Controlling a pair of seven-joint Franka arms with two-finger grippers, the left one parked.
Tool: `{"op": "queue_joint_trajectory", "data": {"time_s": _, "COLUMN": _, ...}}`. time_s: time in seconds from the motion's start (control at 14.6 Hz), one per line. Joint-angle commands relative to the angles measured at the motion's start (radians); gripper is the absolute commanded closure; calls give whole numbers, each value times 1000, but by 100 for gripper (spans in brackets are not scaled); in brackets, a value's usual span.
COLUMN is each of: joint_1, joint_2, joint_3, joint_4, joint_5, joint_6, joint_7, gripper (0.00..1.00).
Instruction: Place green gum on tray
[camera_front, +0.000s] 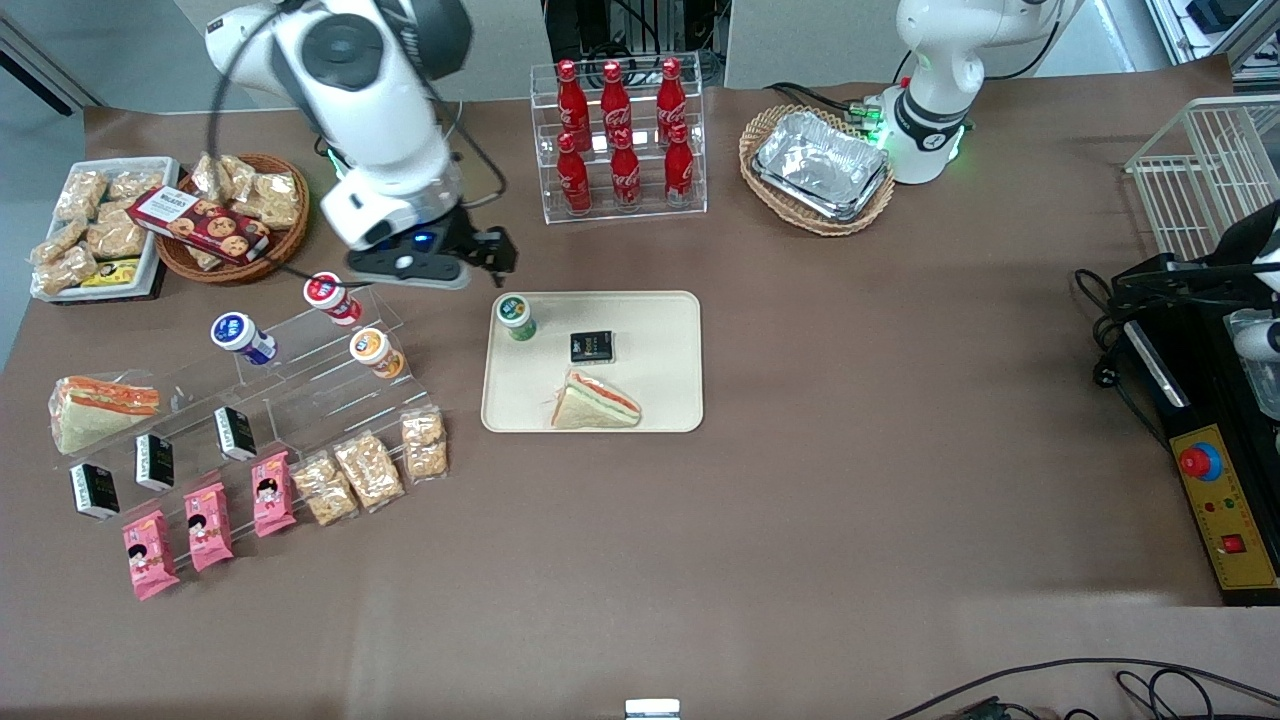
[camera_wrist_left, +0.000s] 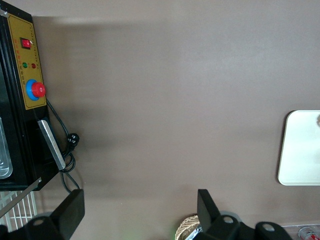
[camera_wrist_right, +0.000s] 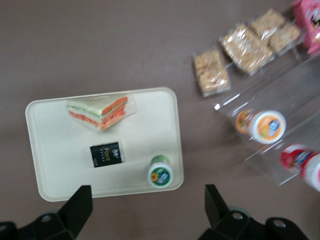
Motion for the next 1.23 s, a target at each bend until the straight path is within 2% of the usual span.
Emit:
{"op": "queue_joint_trajectory", "data": {"time_s": 0.0, "joint_1": -8, "joint_2": 17, "joint_3": -102, "joint_4": 95, "joint_5": -14, "joint_6": -78, "joint_7": -205, "gripper": 0}}
{"op": "queue_joint_trajectory", "data": {"time_s": 0.2, "joint_1": -16, "joint_2": 12, "joint_3": -203, "joint_4": 139, "joint_5": -17, "joint_6": -106, "joint_7": -373, "gripper": 0}}
{"op": "queue_joint_trajectory", "data": {"time_s": 0.55, "joint_1": -233, "joint_2": 14, "joint_3": -216, "joint_4": 170, "joint_5": -29, "joint_6": -113, "joint_7": -708, "gripper": 0}}
{"op": "queue_joint_trajectory", "data": {"time_s": 0.82, "joint_1": -327, "joint_2": 28, "joint_3": -231, "joint_4": 205, "joint_5": -28, "joint_6": -115, "joint_7": -727, "gripper": 0}}
{"op": "queue_joint_trajectory", "data": {"time_s": 1.16, "joint_1": -331, "joint_2": 45, "joint_3": -279, "joint_4": 227, "joint_5": -26, "joint_6": -121, "joint_7": -730, "gripper": 0}}
